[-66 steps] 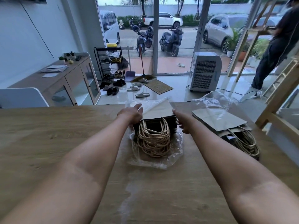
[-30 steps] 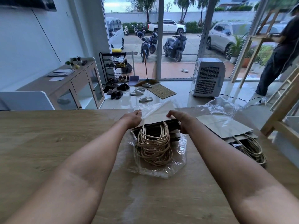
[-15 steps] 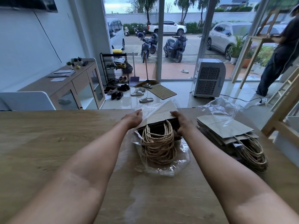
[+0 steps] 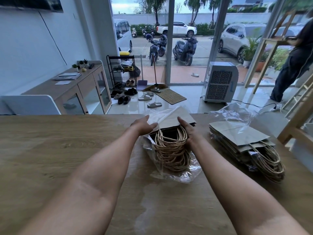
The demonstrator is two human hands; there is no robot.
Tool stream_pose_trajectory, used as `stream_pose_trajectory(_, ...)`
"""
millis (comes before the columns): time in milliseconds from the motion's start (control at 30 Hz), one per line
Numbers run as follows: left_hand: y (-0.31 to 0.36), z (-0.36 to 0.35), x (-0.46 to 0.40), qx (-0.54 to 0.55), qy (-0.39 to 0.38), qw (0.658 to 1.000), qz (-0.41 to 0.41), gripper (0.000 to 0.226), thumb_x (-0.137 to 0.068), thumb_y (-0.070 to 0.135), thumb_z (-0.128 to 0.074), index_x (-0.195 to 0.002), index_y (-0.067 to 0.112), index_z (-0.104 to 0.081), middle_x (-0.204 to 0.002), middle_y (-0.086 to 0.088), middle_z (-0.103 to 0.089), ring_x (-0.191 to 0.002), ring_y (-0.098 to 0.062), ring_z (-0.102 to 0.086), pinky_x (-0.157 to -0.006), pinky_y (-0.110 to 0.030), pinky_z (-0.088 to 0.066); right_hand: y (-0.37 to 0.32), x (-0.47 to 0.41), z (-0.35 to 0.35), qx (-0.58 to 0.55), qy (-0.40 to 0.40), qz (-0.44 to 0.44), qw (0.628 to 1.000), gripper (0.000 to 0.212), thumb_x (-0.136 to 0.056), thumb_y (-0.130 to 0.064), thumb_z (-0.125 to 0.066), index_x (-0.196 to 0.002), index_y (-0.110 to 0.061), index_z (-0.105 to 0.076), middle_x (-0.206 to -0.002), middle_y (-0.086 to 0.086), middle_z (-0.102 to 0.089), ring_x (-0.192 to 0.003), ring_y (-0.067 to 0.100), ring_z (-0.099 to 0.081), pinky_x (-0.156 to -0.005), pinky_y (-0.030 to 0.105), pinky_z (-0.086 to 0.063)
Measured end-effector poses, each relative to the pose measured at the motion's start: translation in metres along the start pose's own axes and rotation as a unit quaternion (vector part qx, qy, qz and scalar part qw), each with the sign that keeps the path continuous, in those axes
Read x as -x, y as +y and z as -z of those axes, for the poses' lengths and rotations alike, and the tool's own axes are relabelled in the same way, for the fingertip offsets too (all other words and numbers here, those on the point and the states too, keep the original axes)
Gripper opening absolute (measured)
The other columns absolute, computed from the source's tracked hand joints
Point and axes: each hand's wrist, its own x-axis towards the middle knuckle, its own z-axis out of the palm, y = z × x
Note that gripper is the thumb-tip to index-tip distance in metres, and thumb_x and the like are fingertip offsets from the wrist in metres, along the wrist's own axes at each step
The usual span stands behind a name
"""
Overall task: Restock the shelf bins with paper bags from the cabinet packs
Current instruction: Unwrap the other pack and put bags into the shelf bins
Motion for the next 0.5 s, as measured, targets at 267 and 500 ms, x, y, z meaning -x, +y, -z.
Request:
stream_pose_trajectory(267,0.001,0.002,0.007,-0.028,-0.015,0.999,-0.018,0.085,-0.087,0.062,-0.052,-0.154,0.021,-0.018,-0.159,-0.006,-0.025,-0.145,-0.028,-0.028,-0.116,-0.040,-0.028,-0.004,0.004,-0.002,0.103,0.021,-0.047,0.993,0.034,-0.079,-0.036,-0.073,-0.089,-0.005,-0.064,-0.062,0.012,-0.069,-0.045,0.022,-0.065,-0.046,0.025,-0.055)
stream_pose_trajectory(500,0.006,0.006,0.013,-0.067,0.014,0.997,-0.021,0.069,-0.097,0.047,-0.043,-0.154,0.020,-0.017,-0.157,-0.012,-0.030,-0.141,-0.032,-0.033,-0.112,-0.039,-0.032,0.004,0.023,-0.004,0.065,0.049,-0.004,0.997,0.037,-0.093,-0.015,-0.052,-0.058,-0.009,-0.042,-0.025,0.000,-0.043,-0.017,0.009,-0.041,-0.024,0.010,-0.031)
